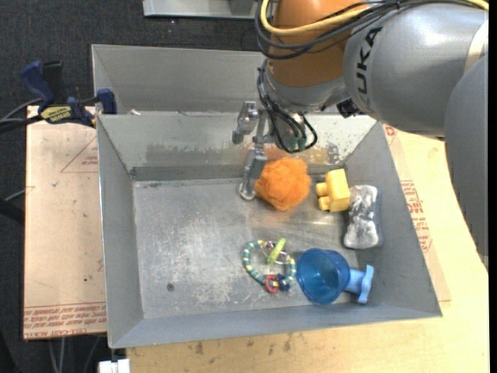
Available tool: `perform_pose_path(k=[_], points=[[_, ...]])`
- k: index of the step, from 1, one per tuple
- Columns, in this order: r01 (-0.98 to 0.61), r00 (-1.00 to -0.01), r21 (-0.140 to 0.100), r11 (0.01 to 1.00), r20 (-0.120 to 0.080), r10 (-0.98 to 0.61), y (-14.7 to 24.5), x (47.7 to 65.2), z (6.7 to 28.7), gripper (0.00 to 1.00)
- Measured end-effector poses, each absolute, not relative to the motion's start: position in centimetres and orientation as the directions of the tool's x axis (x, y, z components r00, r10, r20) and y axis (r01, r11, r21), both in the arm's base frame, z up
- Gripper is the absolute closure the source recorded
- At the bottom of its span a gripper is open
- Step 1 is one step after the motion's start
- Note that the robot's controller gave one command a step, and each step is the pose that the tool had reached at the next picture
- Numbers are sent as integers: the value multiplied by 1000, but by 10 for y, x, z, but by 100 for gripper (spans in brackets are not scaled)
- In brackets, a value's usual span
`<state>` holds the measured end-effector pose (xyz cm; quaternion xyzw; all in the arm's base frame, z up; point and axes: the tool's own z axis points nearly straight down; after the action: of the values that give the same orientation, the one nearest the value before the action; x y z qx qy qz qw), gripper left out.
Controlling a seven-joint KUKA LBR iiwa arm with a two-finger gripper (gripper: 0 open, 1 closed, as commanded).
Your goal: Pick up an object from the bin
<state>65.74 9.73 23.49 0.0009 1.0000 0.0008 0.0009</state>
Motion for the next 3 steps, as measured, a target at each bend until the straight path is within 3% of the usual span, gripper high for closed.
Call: perform_pose_path(k=[1,2,3], points=[[2,-1000,2,1000,-2,2,97,657,235,100],[2,-1000,2,1000,-2,2,97,657,235,100],[-107,-994,-1,994,-10,-107,122,641,204,100]])
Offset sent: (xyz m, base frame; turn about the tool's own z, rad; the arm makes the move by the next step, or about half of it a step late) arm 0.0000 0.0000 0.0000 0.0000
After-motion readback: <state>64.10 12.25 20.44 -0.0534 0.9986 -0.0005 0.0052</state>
